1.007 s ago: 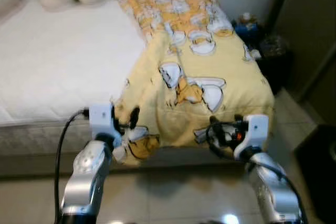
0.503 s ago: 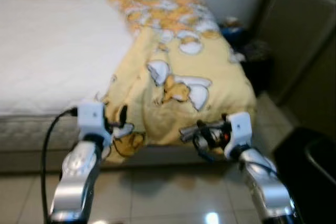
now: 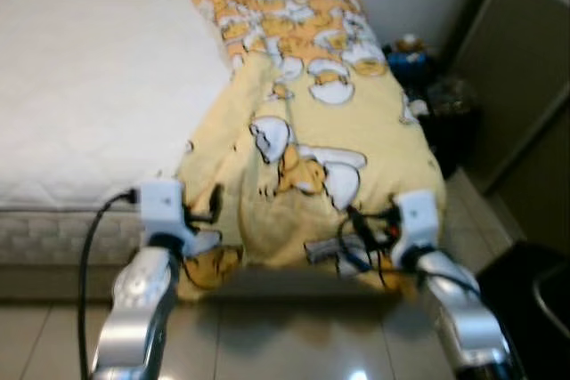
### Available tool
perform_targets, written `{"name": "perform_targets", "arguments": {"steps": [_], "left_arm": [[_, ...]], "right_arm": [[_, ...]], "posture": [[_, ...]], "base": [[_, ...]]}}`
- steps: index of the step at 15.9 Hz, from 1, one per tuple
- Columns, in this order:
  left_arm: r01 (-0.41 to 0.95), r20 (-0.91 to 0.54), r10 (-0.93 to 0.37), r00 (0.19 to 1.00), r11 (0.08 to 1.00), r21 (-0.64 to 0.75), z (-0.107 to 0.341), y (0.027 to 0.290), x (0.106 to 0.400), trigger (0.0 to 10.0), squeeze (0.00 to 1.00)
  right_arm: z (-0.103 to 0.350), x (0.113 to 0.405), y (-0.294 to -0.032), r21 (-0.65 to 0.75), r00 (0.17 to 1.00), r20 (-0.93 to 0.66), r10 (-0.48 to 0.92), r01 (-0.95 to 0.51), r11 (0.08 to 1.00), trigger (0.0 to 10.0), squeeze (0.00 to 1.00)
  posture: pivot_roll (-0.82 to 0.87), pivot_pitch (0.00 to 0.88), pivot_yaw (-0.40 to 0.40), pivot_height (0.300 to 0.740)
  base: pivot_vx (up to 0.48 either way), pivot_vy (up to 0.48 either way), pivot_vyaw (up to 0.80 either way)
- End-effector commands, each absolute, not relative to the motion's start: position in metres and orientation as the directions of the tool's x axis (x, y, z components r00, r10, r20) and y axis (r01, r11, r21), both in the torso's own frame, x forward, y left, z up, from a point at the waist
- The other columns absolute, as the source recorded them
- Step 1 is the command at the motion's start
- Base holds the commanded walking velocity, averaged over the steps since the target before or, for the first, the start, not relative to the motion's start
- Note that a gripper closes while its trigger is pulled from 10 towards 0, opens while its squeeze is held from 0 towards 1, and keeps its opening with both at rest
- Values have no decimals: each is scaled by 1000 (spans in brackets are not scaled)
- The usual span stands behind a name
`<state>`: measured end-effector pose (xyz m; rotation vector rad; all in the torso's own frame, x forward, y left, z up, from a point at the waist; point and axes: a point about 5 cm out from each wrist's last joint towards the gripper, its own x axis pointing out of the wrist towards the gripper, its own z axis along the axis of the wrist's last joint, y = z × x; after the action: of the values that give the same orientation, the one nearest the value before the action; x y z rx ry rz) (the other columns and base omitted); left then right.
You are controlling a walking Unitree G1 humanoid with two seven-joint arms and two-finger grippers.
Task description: Clean up the room
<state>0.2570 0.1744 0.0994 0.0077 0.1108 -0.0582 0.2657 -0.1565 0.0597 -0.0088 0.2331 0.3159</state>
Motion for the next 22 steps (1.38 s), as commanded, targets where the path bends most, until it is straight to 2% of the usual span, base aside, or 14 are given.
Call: {"name": "perform_targets", "arguments": {"steps": [1,3,9,11,13,17,19,20,22], "left_arm": [[32,-115,-28,993,999,35,101,186,255,10000,0],[37,-120,-30,992,998,52,101,189,256,10000,0],[69,-115,-60,992,995,76,106,193,270,10000,0],[86,-122,-77,989,994,67,106,191,275,10000,0],[144,-138,-139,981,989,27,102,183,276,10000,0],[146,-158,-144,977,989,1,92,177,274,10000,0],[115,-264,-105,959,993,23,76,187,278,10000,0],[117,-301,-107,948,993,13,72,194,281,10000,1000],[128,-348,-121,930,992,-2,66,204,286,10000,1000]], "right_arm": [[63,267,-142,28,913,-210,349,-352,936,10000,0],[62,265,-138,19,910,-203,362,-366,931,10000,0],[66,267,-143,71,935,-164,314,-306,949,10000,0],[65,267,-148,105,944,-178,277,-262,959,10000,0],[64,262,-154,81,948,-184,260,-249,965,10000,0],[66,256,-162,50,950,-188,249,-244,968,10000,0],[68,257,-168,34,946,-201,256,-255,966,10000,0],[70,258,-170,37,934,-211,287,-286,957,10000,0],[73,259,-172,39,911,-225,346,-346,937,10000,0]], "posture": [[20,0,-39,740],[19,0,-25,740],[8,0,13,740],[5,0,17,740],[-6,0,20,740],[-30,0,19,740],[-48,0,11,740],[-54,0,5,740],[-59,0,-1,740]], "base": [[450,0,800],[452,0,800],[440,0,0],[383,0,-775],[0,0,-775],[0,0,-341],[0,0,0],[0,0,0],[0,0,0]]}}
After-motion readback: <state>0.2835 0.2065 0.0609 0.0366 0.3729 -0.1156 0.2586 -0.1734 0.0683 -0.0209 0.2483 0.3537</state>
